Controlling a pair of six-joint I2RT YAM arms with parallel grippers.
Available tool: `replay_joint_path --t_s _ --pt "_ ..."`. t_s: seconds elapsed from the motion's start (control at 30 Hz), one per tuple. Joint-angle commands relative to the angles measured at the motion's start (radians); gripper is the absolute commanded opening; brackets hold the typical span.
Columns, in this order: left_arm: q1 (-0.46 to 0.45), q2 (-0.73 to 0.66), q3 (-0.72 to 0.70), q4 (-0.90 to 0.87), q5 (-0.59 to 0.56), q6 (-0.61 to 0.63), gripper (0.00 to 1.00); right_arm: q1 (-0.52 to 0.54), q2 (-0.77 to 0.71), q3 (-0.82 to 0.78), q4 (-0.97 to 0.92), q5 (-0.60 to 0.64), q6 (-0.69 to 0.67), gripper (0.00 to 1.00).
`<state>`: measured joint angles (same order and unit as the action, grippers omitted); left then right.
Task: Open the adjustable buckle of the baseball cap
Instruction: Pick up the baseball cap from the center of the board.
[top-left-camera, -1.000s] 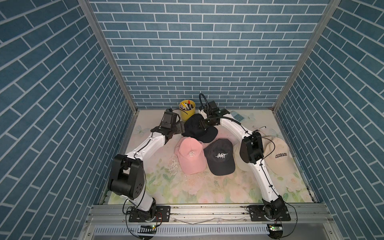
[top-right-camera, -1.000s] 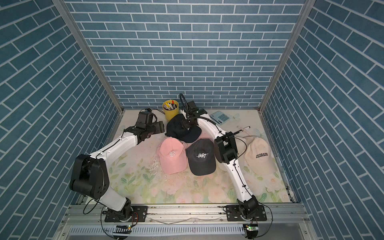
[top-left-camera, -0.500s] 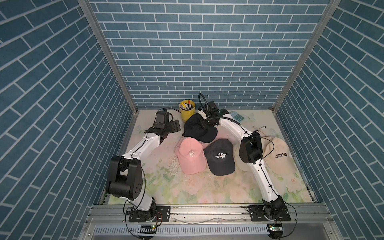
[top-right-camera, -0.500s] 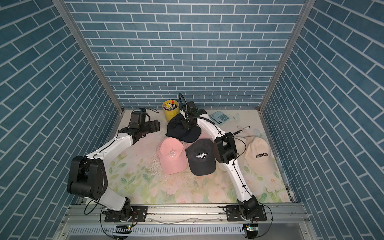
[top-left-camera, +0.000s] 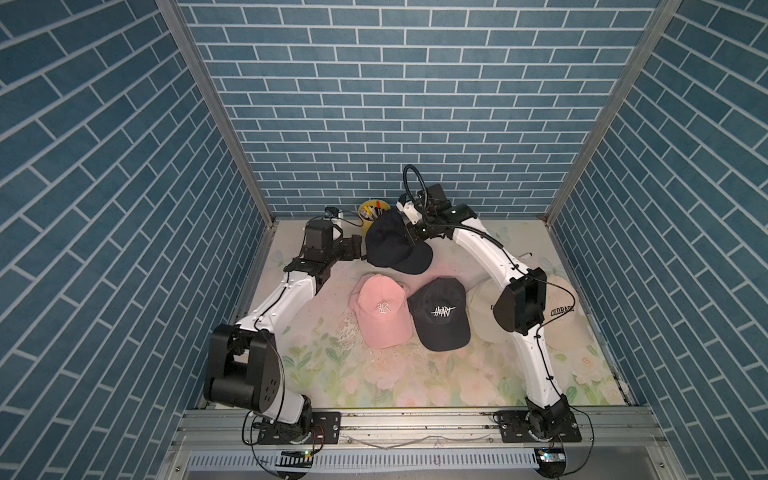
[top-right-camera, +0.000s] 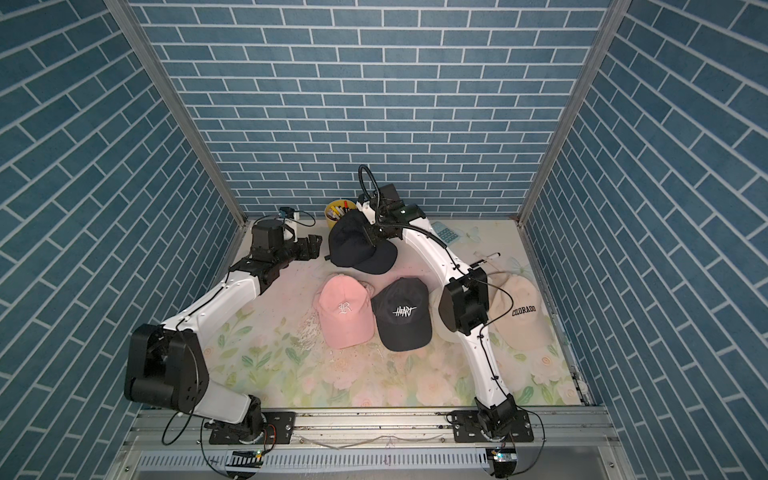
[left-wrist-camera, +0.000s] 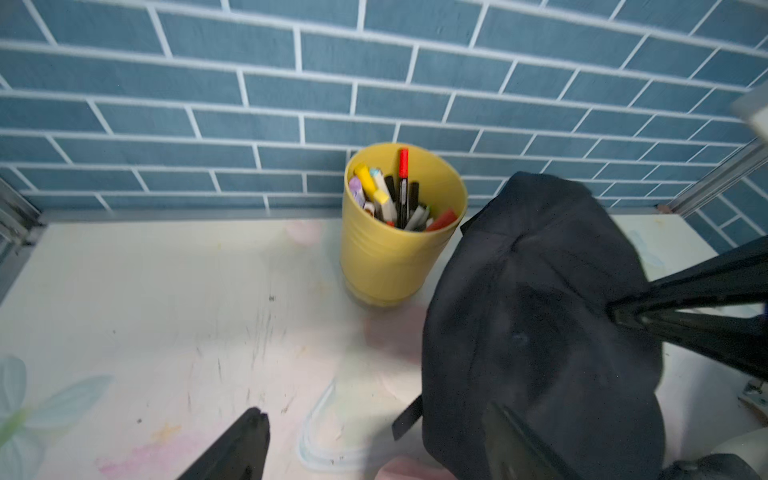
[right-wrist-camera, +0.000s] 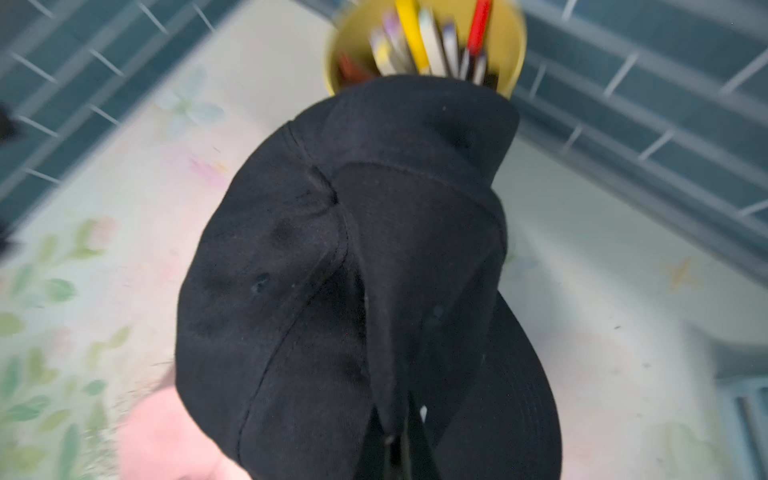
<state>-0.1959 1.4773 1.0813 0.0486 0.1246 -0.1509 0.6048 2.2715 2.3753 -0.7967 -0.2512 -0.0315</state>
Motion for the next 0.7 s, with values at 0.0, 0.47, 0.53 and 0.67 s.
replay_joint_path --t_s 0.0,0.47,0.53,0.67 --pt "0.013 -0.046 -0.039 0.115 0.018 0.038 0.86 -0.034 -0.043 0.071 -0.041 -0.05 -0.013 0.0" --pt "0.09 -0.197 -0.264 0.422 0.415 -0.076 0.84 -0.145 -0.128 0.161 -0.022 -0.351 0.185 0.0" --pt "0.09 -0.232 -0.309 0.417 0.395 0.002 0.84 -0.185 -0.131 0.156 0.008 -0.46 0.252 0.0" --pt "0.049 -0.297 -0.364 0.453 0.27 0.147 0.85 -0.219 -0.125 0.164 0.005 -0.585 0.31 0.0"
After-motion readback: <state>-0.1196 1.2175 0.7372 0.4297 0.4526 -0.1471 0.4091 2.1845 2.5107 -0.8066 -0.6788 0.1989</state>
